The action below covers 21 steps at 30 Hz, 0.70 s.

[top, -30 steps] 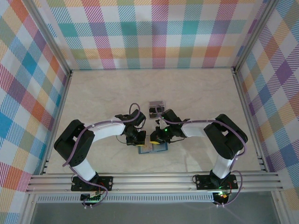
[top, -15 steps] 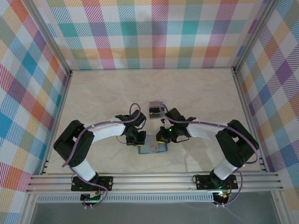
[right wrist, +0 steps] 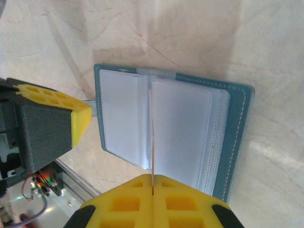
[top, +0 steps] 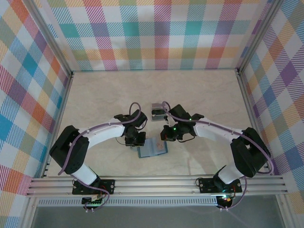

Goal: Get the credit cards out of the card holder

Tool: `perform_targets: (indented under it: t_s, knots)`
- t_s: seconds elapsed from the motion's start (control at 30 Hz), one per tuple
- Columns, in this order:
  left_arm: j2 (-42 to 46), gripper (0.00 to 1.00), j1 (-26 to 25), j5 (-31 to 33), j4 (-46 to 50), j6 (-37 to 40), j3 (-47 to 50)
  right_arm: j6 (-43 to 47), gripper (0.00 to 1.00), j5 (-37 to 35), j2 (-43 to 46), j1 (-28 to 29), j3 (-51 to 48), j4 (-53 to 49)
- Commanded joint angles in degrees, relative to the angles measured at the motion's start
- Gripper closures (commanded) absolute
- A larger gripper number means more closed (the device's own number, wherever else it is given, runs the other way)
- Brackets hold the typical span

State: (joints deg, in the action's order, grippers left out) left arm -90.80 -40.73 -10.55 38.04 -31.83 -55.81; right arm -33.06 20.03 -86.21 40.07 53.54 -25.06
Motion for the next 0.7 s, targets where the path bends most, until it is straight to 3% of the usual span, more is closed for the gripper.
perform_targets:
  t_s: [0.0, 0.17, 0.3, 0.47, 0.67]
  knots:
    - [1.82, 0.91, 0.45, 1.15, 2.79, 1.19, -1.37, 11.60, 0.98, -1.13, 1.49, -0.35, 3.10, -4.44]
    - [3.81, 0.91, 2.69, 1.06, 2.31, 1.76, 0.88, 34.46, 1.00, 0.07, -0.27, -0.34, 9.46, -12.42]
    - [6.40, 0.91, 5.05, 1.36, 2.52, 2.57, 2.85, 54.06, 1.00, -7.75, -1.47, -0.35, 14.75, -18.84]
    - [8.94, 0.91, 8.16, 0.76, 2.48, 3.54, 5.69, 69.84, 1.00, -18.83, -2.61, -0.51, 20.18, -21.65]
    - [11.64, 0.90, 11.29, 0.33, 2.10, 3.89, 9.16, 81.25, 1.00, -20.85, -7.60, -1.88, 30.52, -25.22]
